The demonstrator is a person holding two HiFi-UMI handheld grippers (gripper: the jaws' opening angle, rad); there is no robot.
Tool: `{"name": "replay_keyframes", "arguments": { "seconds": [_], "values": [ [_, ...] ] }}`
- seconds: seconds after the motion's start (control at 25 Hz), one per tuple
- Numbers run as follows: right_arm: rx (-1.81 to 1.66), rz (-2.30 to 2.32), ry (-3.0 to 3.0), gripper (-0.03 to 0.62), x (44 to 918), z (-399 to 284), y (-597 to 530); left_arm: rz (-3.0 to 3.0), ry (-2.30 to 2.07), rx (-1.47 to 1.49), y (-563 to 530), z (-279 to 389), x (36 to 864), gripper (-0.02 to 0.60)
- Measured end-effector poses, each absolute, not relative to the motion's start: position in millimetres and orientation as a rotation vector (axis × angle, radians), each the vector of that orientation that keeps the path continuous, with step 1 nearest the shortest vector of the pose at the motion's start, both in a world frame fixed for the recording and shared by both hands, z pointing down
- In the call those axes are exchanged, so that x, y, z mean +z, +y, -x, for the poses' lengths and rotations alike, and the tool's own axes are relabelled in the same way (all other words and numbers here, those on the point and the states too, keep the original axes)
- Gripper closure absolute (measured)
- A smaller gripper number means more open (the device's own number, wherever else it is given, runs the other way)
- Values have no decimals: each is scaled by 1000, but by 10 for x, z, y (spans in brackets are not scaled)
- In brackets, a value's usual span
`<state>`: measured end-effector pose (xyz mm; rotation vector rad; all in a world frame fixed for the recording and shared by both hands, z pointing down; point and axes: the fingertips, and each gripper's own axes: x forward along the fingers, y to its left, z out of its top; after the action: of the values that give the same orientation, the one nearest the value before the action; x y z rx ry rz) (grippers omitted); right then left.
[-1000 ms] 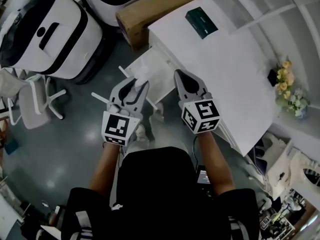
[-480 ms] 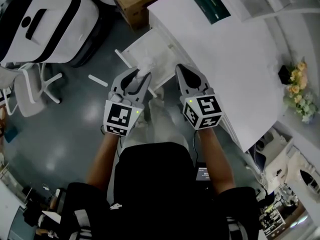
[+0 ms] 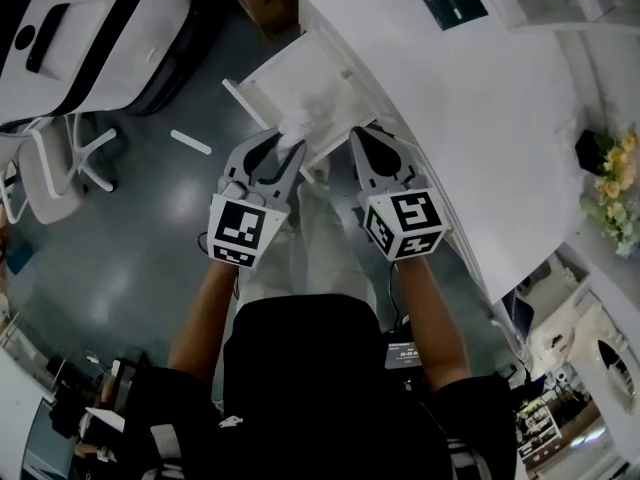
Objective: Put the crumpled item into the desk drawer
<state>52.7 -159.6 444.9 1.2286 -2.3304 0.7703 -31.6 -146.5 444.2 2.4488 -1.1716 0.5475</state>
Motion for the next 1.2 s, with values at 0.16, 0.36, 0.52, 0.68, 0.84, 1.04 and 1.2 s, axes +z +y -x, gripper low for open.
{"name": "replay_keyframes", "arguments": {
  "seconds": [0.16,0.36,0.52,0.68,0.84,1.04,1.2],
  "values": [
    [779,-1205,-2309,600,4686,-491,-1566,-2415,-1150,549,-1468,326,4703,476],
    [771,-1189,-2293,599,4947,-461,-1553,-2375,-1126,568,-1440,351,5048,476],
    [769,-1166,-2284,599,5178,-425,-1544,-2360,-1098,599,-1382,355,5315,476],
    [742,-1106,-2281,599,5435,-340,-1494,-2345,-1076,629,-1350,361,5602,476],
    [771,-1065,-2266,599,5702,-330,-1384,-2330,-1045,676,-1298,336,5880,476],
    [801,-1061,-2240,599,6017,-418,-1340,-2344,-1019,739,-1310,311,6209,476],
    [819,-1053,-2223,599,6262,-442,-1285,-2329,-1009,786,-1300,387,6480,476]
  ]
}}
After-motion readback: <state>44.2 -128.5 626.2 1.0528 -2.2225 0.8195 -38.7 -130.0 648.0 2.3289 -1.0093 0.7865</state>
